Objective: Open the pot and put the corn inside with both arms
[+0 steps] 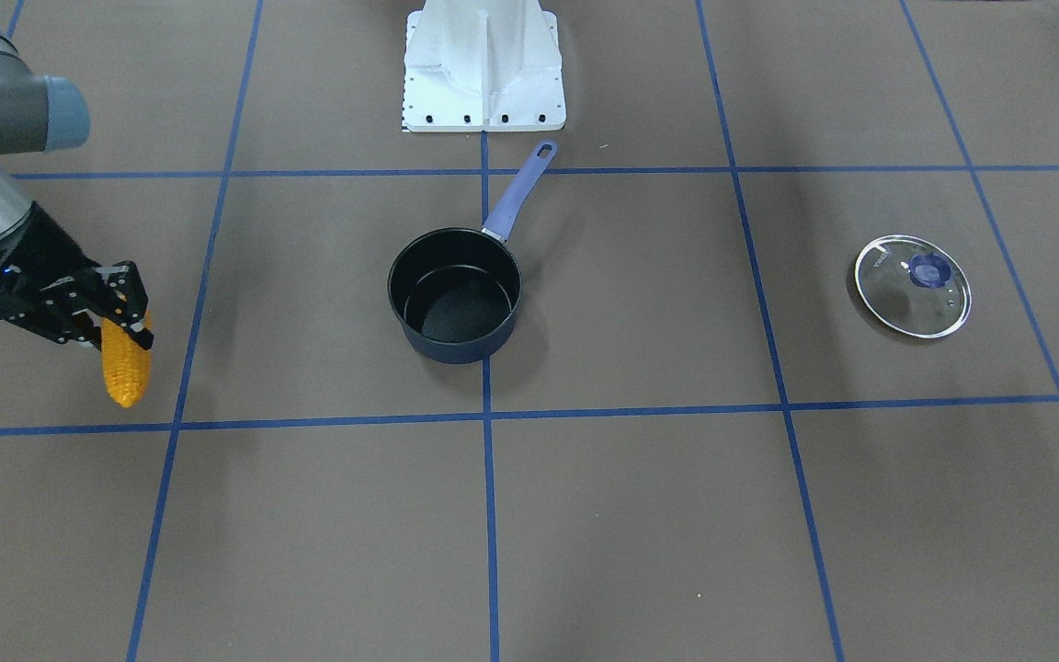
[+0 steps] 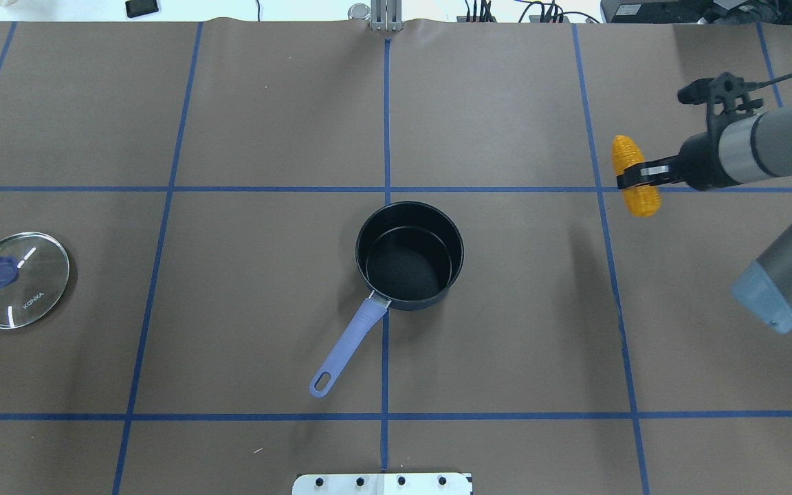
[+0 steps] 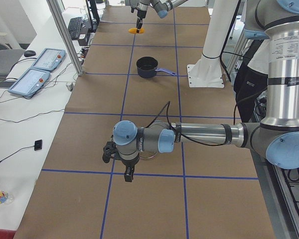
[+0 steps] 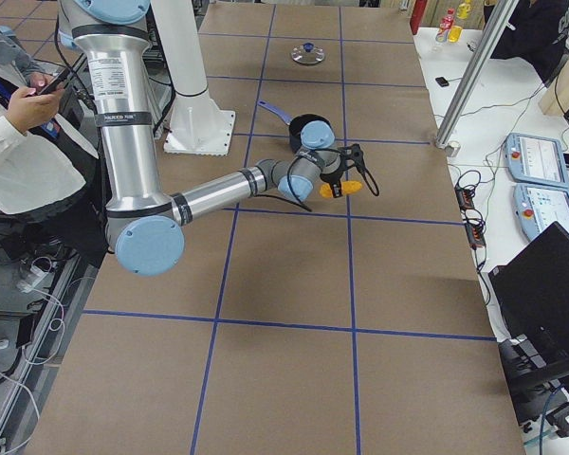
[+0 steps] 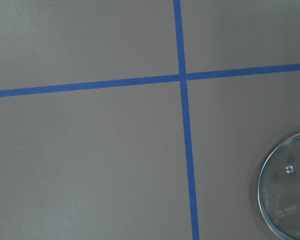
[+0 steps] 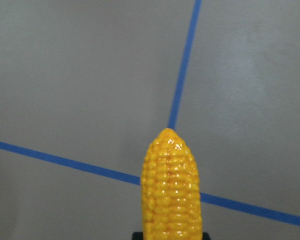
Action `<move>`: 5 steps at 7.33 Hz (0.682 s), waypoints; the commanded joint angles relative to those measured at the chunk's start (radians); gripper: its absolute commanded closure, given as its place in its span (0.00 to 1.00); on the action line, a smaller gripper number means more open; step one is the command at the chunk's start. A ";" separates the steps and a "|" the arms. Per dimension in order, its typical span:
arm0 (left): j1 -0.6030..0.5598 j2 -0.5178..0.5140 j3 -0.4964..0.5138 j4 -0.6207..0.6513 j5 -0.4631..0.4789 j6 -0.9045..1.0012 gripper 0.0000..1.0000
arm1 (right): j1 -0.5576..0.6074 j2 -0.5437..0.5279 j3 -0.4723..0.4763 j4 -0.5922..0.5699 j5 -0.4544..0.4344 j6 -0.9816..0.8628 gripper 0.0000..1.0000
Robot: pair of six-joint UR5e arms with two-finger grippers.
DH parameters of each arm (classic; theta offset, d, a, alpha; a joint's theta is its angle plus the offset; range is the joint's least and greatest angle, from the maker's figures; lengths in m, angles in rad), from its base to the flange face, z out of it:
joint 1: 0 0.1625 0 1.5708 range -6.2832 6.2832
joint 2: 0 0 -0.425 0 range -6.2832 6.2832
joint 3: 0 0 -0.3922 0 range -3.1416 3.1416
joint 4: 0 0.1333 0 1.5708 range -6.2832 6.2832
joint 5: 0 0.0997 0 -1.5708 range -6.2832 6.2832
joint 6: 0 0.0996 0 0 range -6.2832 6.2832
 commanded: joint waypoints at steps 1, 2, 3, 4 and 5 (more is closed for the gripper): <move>0.002 -0.001 0.000 0.000 0.000 0.000 0.01 | -0.217 0.161 0.098 -0.238 -0.212 0.238 1.00; 0.002 -0.001 0.000 0.000 0.000 0.000 0.01 | -0.311 0.291 0.099 -0.427 -0.315 0.336 1.00; 0.000 -0.002 0.003 0.000 0.000 0.000 0.01 | -0.383 0.364 0.083 -0.515 -0.400 0.368 1.00; 0.000 -0.001 0.003 0.000 0.000 0.000 0.01 | -0.425 0.390 0.071 -0.539 -0.422 0.430 1.00; 0.002 0.001 0.002 0.000 -0.002 0.000 0.01 | -0.455 0.442 0.025 -0.539 -0.425 0.515 1.00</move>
